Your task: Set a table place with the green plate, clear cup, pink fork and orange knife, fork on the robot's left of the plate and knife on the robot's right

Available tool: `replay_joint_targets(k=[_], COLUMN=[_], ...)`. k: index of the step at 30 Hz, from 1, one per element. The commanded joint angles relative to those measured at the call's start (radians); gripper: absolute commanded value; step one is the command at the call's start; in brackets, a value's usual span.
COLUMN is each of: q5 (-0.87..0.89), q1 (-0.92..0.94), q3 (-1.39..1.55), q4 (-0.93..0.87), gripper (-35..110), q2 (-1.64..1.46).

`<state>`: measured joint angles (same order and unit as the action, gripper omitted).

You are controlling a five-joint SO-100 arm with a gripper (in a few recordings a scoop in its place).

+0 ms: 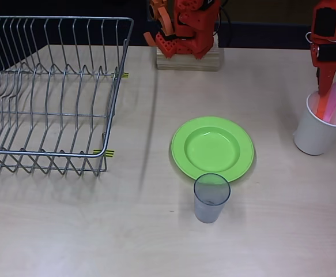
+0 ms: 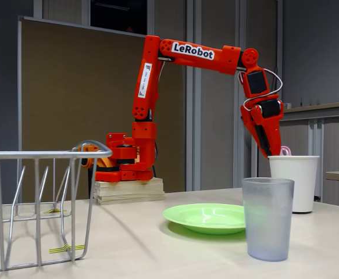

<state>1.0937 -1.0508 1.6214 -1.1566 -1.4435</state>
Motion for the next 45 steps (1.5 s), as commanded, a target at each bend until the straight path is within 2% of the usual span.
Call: replay_joint_targets(k=[1, 27, 32, 45], q5=[-0.009, -0.138, -0.161, -0.296], q1=[0.006, 0.074, 0.067, 0.075], q3=[-0.037, -0.291, -0.342, -0.382], q4=[-0.041, -0.276, -0.36, -0.428], gripper=[1, 0, 0, 0], q2=[-0.017, -0.048, -0.098, -0.341])
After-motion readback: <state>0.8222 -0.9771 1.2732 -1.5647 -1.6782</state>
